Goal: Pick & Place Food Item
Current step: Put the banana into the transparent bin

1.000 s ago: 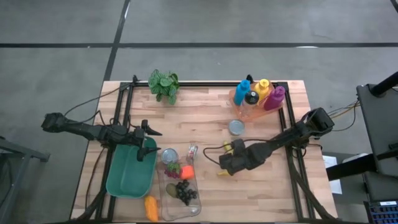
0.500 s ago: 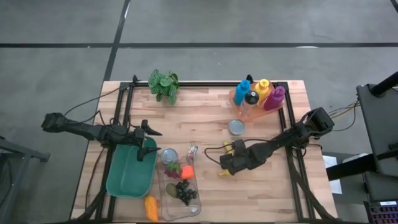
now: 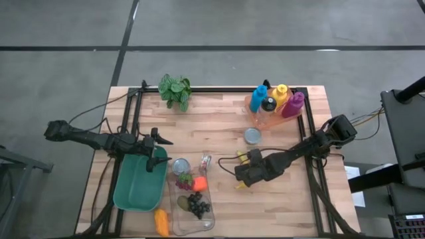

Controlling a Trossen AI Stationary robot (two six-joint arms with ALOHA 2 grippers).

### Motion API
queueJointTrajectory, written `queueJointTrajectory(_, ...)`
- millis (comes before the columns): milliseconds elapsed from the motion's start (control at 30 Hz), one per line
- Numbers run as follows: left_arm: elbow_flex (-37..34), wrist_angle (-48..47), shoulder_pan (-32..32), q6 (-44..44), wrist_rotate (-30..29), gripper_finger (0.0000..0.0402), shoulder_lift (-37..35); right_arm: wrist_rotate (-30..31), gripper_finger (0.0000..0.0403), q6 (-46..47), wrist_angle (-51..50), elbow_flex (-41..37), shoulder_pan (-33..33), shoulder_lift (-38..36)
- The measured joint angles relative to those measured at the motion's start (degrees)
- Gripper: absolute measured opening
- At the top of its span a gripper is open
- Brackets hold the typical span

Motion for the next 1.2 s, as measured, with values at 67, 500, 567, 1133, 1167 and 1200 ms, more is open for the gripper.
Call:
queueJointTrajectory(67,0.0,0.0,0.0,0.0,0.0,0.0336,0.0,0.1,0.0084,0.0,-0.1,0.0,0.0,0.0)
queueJointTrajectory(500,0.0,0.0,0.0,0.0,0.0,0.0336,0.0,0.5,0.0103,-1.6,-0.4,0.3,0.0,0.0)
queueJointTrajectory(567,0.0,0.0,0.0,0.0,0.0,0.0336,0.0,2.1,0.0103,-3.4,-0.5,1.1,0.0,-0.2)
queueJointTrajectory(1133,0.0,0.0,0.0,0.0,0.0,0.0336,0.0,19.6,0.0104,-34.5,-3.9,20.2,1.7,-0.6)
queueJointTrajectory(1167,0.0,0.0,0.0,0.0,0.0,0.0336,0.0,19.8,0.0105,-36.4,-3.7,21.3,1.9,-0.6)
queueJointTrajectory(1200,0.0,0.0,0.0,0.0,0.0,0.0336,0.0,19.9,0.0105,-38.1,-3.3,22.4,2.1,-0.6)
